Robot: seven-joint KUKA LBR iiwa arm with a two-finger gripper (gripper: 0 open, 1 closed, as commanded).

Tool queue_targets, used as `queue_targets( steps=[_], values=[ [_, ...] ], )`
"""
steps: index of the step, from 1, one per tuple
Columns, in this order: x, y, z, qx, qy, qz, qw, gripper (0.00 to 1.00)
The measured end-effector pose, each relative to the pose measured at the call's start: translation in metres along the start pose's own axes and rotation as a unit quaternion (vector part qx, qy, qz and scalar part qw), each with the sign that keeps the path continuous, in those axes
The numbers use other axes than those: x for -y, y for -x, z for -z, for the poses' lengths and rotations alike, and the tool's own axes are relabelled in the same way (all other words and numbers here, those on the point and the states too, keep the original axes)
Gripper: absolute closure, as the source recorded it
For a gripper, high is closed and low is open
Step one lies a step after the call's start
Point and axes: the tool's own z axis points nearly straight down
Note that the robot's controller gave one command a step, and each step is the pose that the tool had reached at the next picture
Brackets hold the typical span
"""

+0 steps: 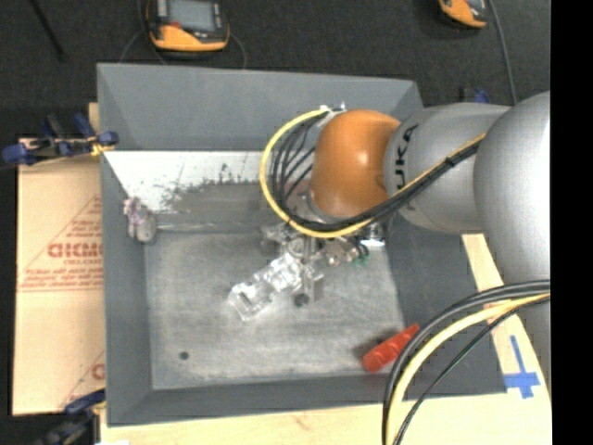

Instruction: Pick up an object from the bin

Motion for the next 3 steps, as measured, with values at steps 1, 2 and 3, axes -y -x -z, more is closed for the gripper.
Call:
queue_targets(
  steps=[1,2,3],
  values=[
    [0.002,0.000,0.003,0.0014,-0.001,-0.002,1.0000,1.00],
    [0.008,-0.002,0.168,0.0044,-0.004,-0.012,0.9999,1.00],
    [-0.008,-0.002,0.082,-0.0030,0.001,-0.027,0.9996,1.00]
  ],
)
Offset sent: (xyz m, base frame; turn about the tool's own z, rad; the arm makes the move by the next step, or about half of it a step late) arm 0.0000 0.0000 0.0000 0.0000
